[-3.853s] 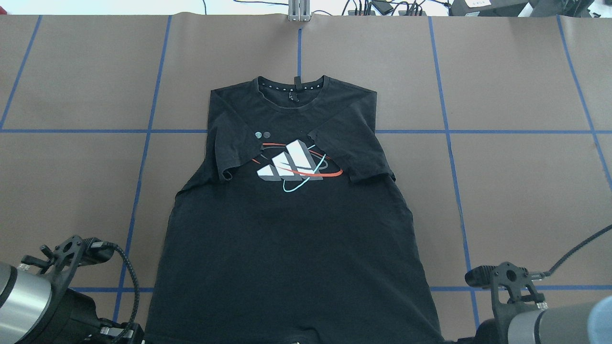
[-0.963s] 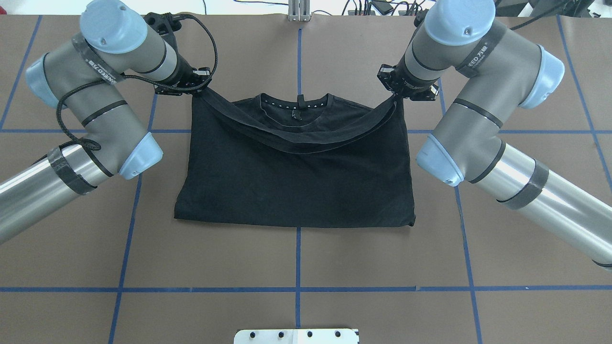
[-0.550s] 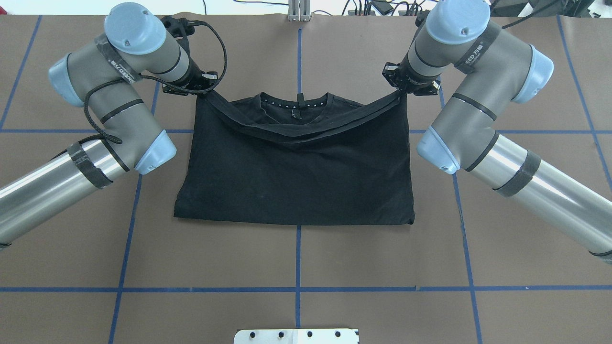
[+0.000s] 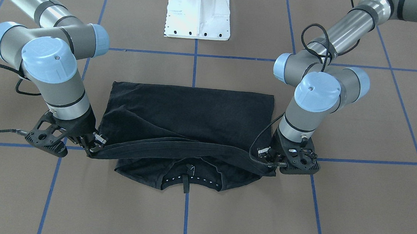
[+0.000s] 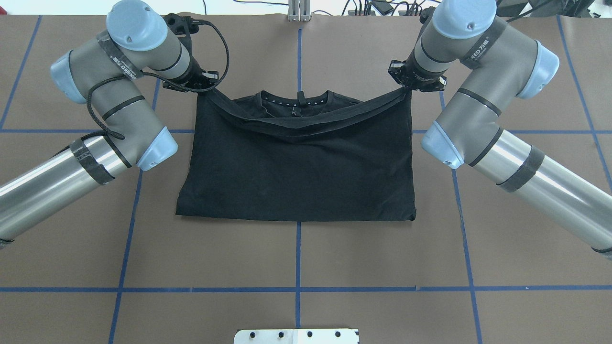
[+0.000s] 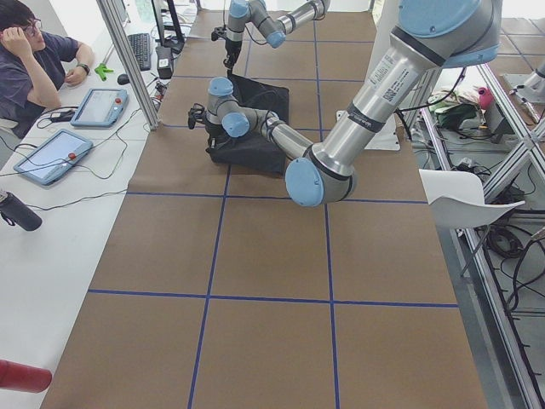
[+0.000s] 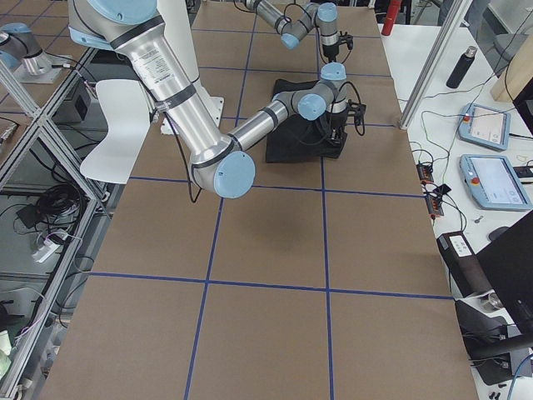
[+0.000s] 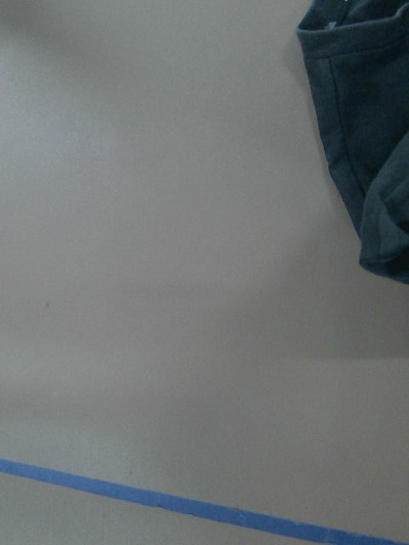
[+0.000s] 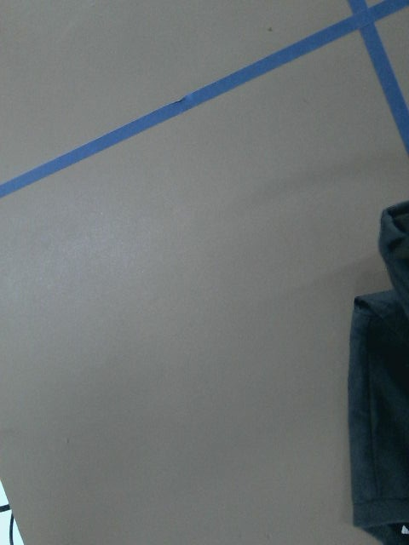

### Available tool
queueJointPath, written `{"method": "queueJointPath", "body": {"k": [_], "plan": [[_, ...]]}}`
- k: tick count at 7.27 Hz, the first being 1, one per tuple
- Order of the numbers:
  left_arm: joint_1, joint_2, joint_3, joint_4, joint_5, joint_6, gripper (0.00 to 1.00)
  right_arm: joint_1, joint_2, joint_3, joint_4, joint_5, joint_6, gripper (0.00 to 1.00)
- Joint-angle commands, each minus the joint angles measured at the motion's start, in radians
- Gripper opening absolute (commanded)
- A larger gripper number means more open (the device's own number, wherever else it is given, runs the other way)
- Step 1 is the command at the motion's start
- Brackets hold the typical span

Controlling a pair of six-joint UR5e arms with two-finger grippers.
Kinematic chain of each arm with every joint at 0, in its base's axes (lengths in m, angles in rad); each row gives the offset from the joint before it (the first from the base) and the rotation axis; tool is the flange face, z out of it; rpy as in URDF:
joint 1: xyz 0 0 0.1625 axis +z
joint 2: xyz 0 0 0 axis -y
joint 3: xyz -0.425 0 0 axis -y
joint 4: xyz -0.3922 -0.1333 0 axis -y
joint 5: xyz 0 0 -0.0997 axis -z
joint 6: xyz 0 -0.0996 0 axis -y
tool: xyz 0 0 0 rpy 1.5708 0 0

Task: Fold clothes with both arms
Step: 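Release the hem at the collar and raise both grippers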

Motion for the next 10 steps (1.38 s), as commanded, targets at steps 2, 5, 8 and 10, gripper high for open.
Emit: {"method": "queueJointPath", "body": {"k": [2,5,8,10], "plan": [[-0.017,0.0,0.01,0.0,-0.007,0.05,0.0,0.001,-0.006,-0.021,0.002,0.001,-0.03,0.0],[-0.031,0.0,0.01,-0.023,-0.016,0.085,0.15,-0.001,0.003,-0.032,0.002,-0.003,-0.049,0.0],[-0.048,0.015,0.004,-0.08,-0.096,0.136,1.0,-0.003,0.055,-0.088,0.0,0.005,-0.093,1.0],[-0.071,0.073,-0.032,-0.079,-0.144,0.246,1.0,0.028,0.043,-0.085,0.003,0.094,-0.197,1.0]]}}
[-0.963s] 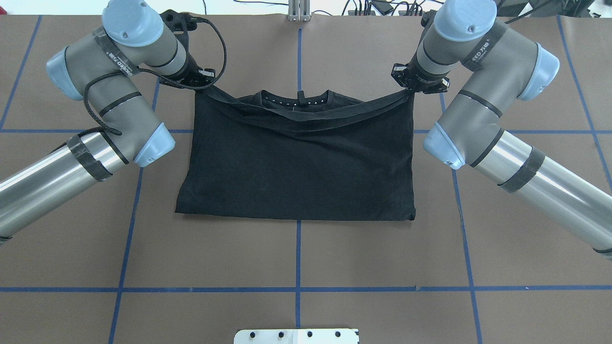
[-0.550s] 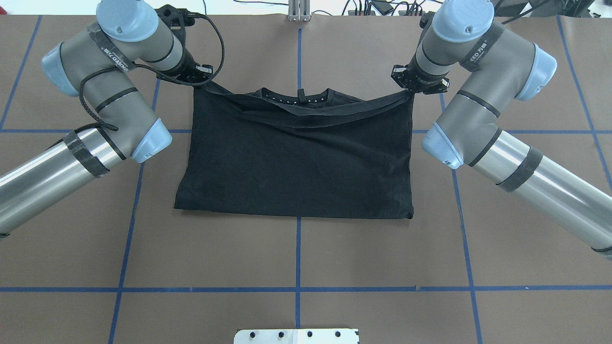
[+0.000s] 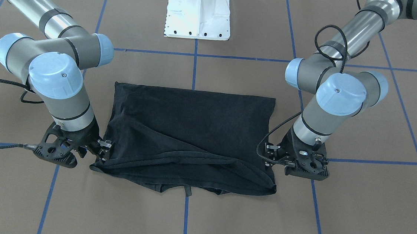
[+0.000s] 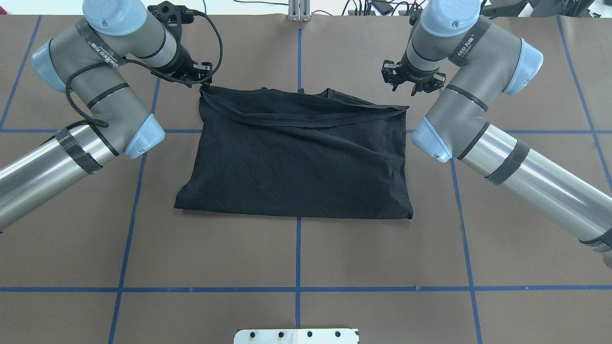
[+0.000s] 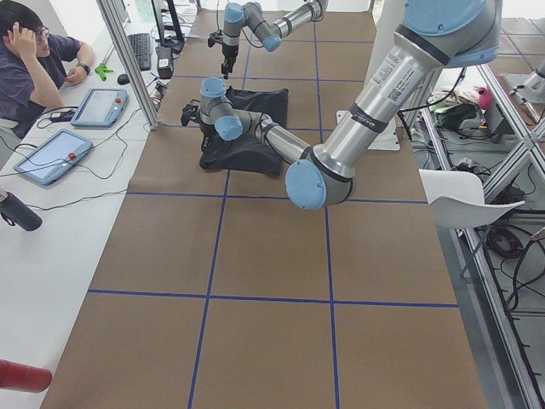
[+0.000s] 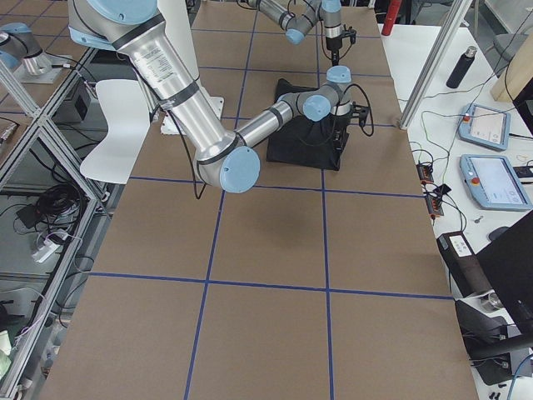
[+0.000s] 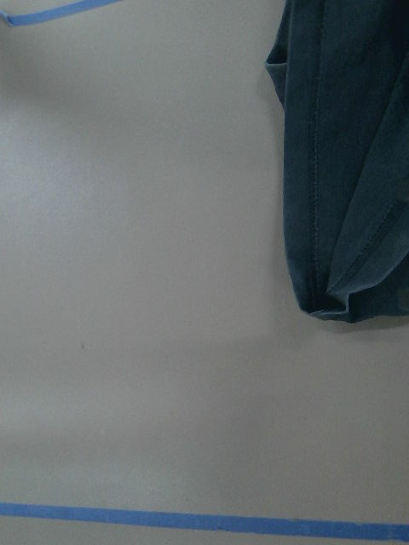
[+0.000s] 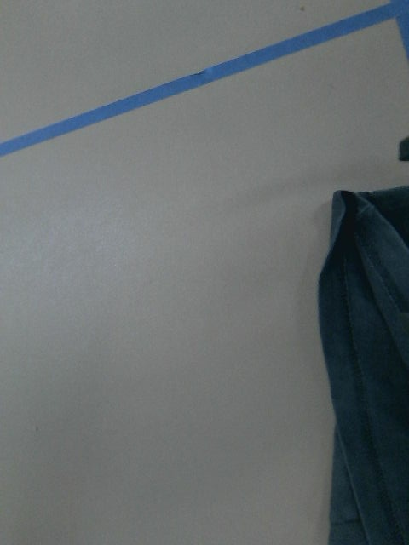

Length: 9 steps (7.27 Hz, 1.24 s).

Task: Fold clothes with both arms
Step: 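Move the left gripper to the folded shirt's corner nearest the robot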

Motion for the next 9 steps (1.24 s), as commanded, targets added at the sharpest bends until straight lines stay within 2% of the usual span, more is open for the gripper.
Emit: {"method": "queueJointPath", "body": {"k": [1,3,4,5,6,8,9], "plan": [[-0.01,0.116,-0.096,-0.004,-0.027,0.11,1.0,0.025,-0.007,0.005,0.002,0.09,-0.084,1.0],[-0.001,0.263,-0.259,-0.024,-0.033,0.111,1.0,0.024,-0.023,0.022,0.004,0.092,-0.089,1.0],[0.006,0.308,-0.299,-0.027,-0.041,0.108,1.0,0.021,-0.051,0.053,0.005,0.09,-0.101,1.0],[0.017,0.319,-0.318,-0.034,-0.088,0.091,1.0,0.013,-0.08,0.086,0.007,0.09,-0.121,1.0],[0.076,0.333,-0.323,-0.086,-0.09,-0.005,1.0,0.004,-0.092,0.111,0.005,0.089,-0.121,1.0],[0.153,0.455,-0.315,-0.357,-0.079,-0.122,1.0,-0.005,-0.093,0.114,0.005,0.087,-0.121,1.0],[0.183,0.465,-0.316,-0.372,-0.078,-0.157,1.0,-0.005,-0.091,0.114,0.005,0.087,-0.12,1.0]]}}
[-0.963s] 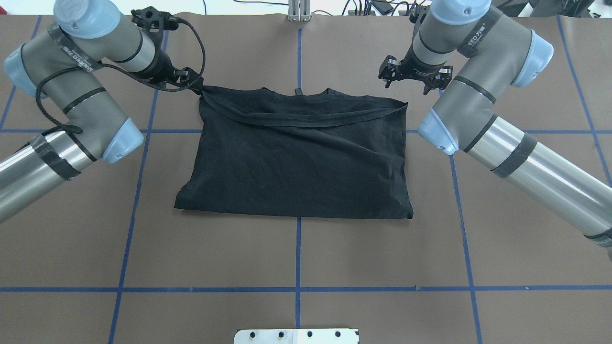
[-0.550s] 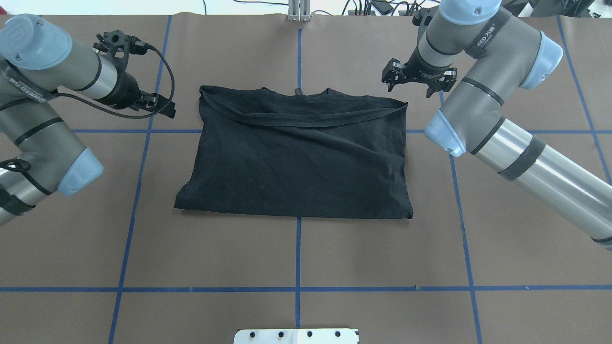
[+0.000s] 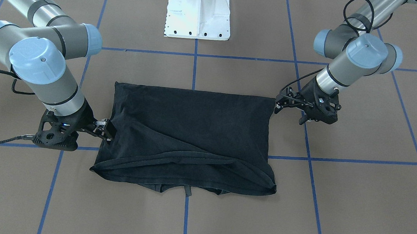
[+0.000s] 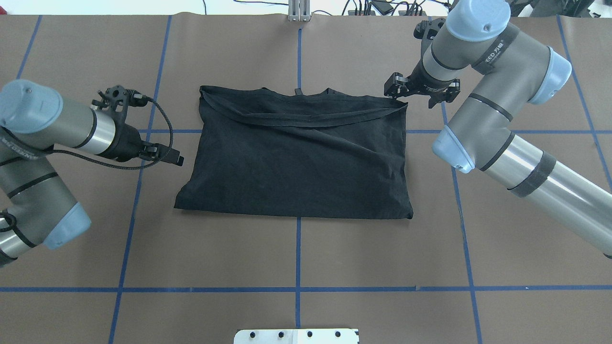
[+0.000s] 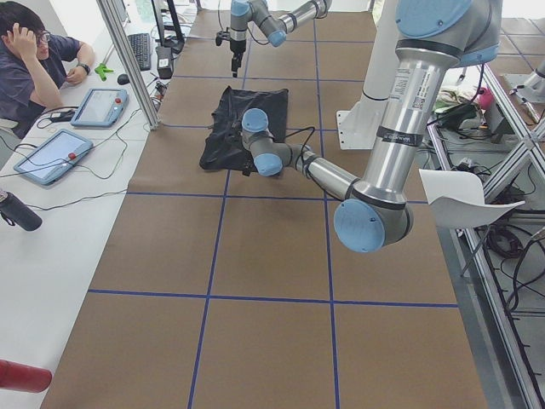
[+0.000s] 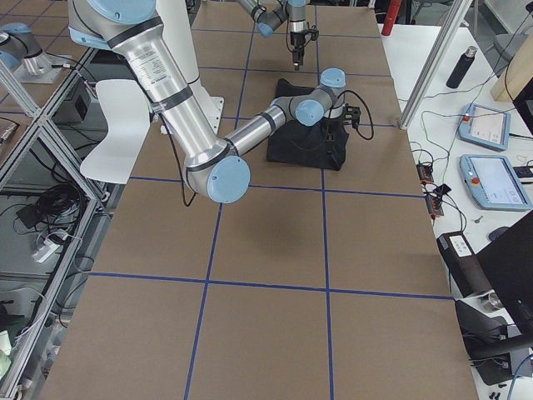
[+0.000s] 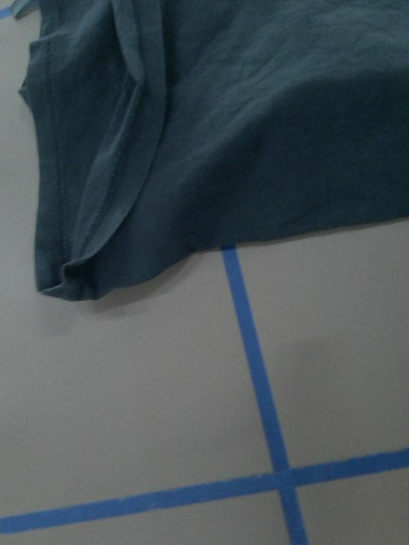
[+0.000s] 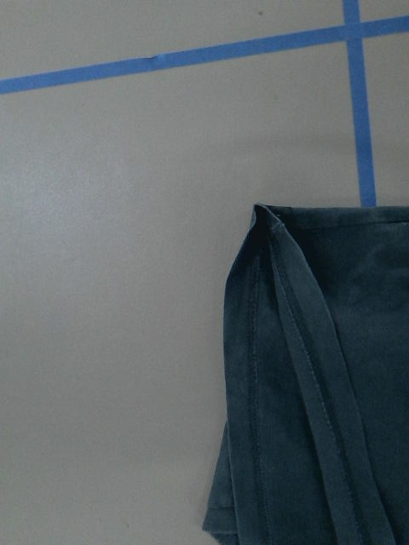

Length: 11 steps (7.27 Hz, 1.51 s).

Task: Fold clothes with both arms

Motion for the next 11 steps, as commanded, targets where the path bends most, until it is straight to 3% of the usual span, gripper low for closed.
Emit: {"method": "queueJointPath", "body": {"k": [1,3,6,8,9,11], "plan": [[0.075,0.037,0.003,-0.077,0.023,-0.063,1.0,-0.002,-0.001,0.003,0.0,-0.001,0.001,1.0],[0.121,0.031,0.004,-0.078,0.037,-0.109,0.97,-0.002,0.0,0.003,0.0,-0.002,0.002,1.0],[0.146,0.026,0.013,-0.078,0.054,-0.109,0.82,-0.003,0.0,0.003,0.0,-0.002,0.005,1.0],[0.153,0.024,0.021,-0.078,0.057,-0.109,0.81,-0.003,0.0,0.002,0.0,-0.002,0.004,1.0],[0.153,0.024,0.02,-0.078,0.057,-0.112,0.64,-0.005,0.0,0.002,0.0,-0.004,0.005,1.0],[0.153,0.024,0.018,-0.078,0.056,-0.122,0.16,-0.005,0.0,0.002,0.001,-0.004,0.004,1.0]]}}
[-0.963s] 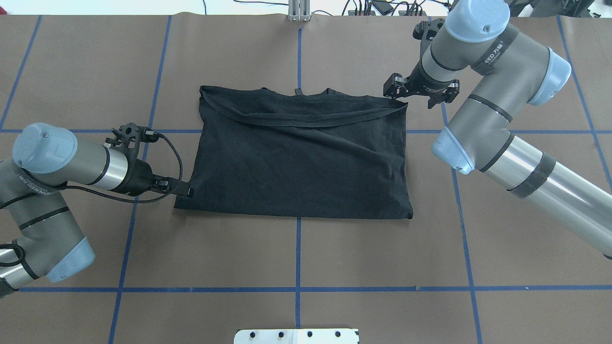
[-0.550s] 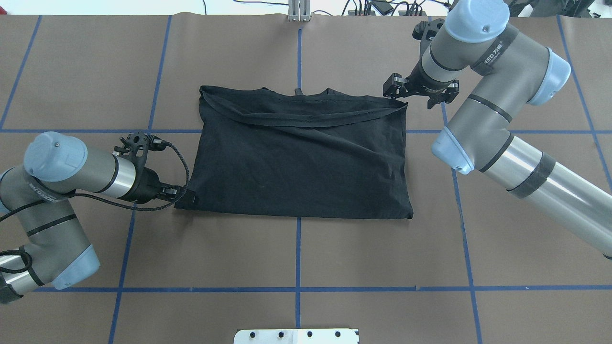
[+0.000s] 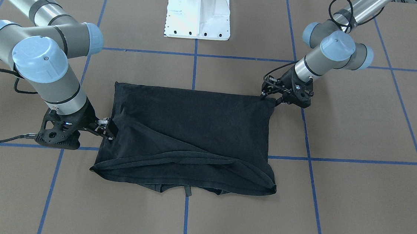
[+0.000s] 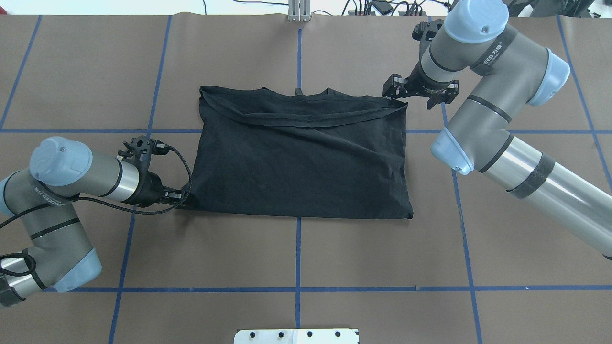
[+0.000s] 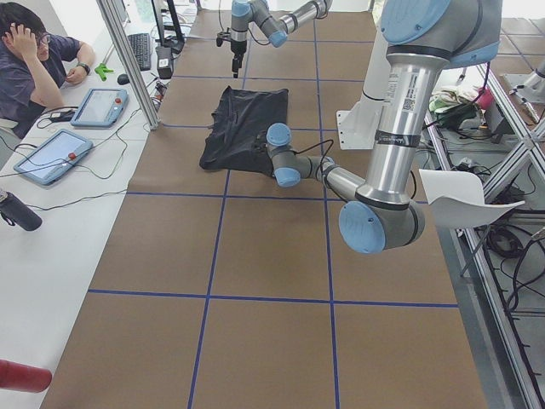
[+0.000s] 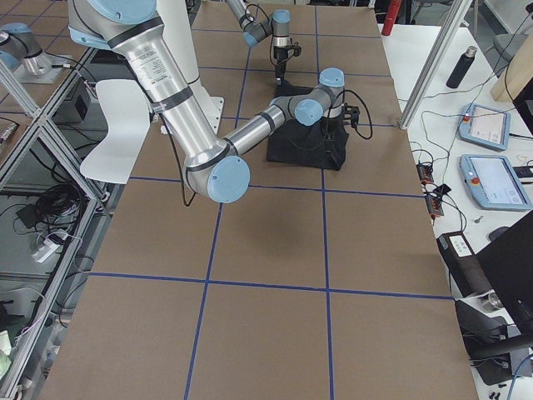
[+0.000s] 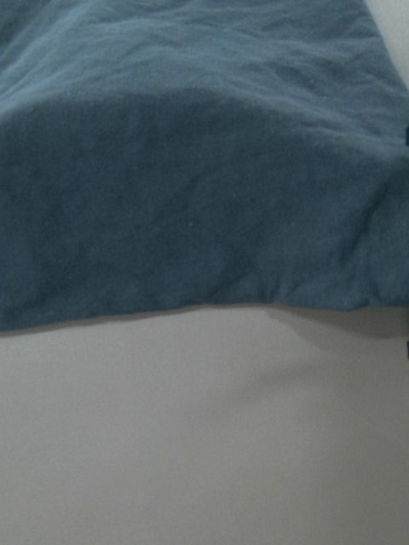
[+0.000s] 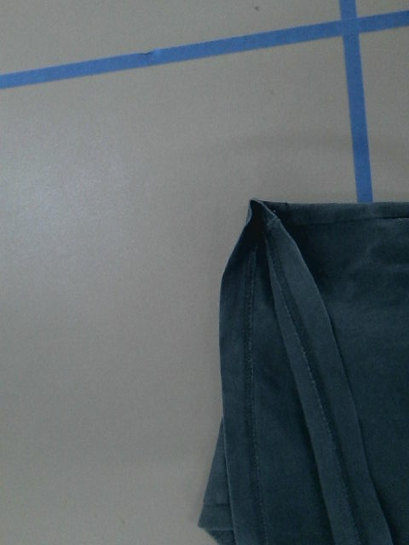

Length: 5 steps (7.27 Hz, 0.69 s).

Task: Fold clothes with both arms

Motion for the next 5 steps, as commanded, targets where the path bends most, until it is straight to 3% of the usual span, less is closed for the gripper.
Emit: {"method": "queueJointPath", "body": {"k": [1,5], "plan": [[0.0,0.0,-0.004,0.0,-0.001,-0.008,0.0,0.0,0.0,0.001,0.001,0.0,0.001,1.0],[-0.015,0.009,-0.013,0.006,-0.004,-0.022,0.0,-0.008,0.002,0.002,0.001,0.0,0.009,1.0]]}}
